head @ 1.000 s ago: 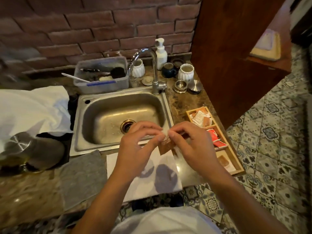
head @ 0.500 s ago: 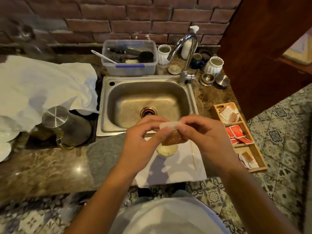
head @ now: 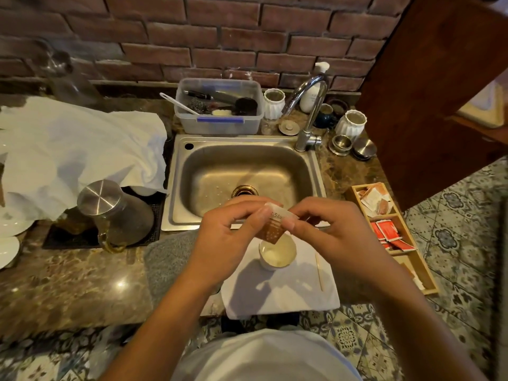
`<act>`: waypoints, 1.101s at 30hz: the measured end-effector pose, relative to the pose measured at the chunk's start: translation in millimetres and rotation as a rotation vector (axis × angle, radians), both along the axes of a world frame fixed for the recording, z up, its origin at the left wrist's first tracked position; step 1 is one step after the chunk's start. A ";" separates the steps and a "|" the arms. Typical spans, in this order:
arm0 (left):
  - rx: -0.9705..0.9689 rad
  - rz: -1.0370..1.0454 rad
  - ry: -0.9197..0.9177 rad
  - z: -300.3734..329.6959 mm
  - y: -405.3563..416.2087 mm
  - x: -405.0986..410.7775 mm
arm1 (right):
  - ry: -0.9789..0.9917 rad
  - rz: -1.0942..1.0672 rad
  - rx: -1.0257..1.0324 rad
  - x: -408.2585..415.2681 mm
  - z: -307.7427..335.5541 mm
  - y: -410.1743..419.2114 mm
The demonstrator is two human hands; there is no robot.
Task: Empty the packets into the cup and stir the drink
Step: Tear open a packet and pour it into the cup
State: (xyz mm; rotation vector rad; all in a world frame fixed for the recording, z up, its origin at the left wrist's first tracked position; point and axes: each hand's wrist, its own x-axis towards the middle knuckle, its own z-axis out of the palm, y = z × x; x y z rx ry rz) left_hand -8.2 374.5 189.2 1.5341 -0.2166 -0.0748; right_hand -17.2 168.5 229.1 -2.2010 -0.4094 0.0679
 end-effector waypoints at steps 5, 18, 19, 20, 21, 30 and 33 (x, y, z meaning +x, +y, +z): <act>0.390 0.062 -0.382 -2.0 -1.5 8.2 | -0.134 -0.074 -0.039 0.4 -2.7 5.0; 0.217 0.037 -0.261 -3.9 -17.8 8.4 | 0.031 -0.087 -0.036 1.6 -9.0 -10.1; 0.258 0.015 -0.296 -4.5 -17.9 9.4 | 0.069 -0.047 -0.034 2.1 -8.6 -11.9; 0.316 -0.005 -0.342 -5.1 -18.4 10.5 | 0.109 -0.006 -0.021 2.1 -7.9 -13.0; 0.370 -0.021 -0.378 -5.7 -19.2 11.2 | 0.141 0.025 -0.002 1.7 -7.5 -14.0; 0.175 -0.027 -0.077 -10.2 -27.8 1.6 | 0.139 -0.001 0.094 0.2 -14.7 -26.9; 0.196 -0.084 -0.034 -16.5 -29.9 0.4 | 0.211 0.007 0.048 0.1 -16.9 -30.9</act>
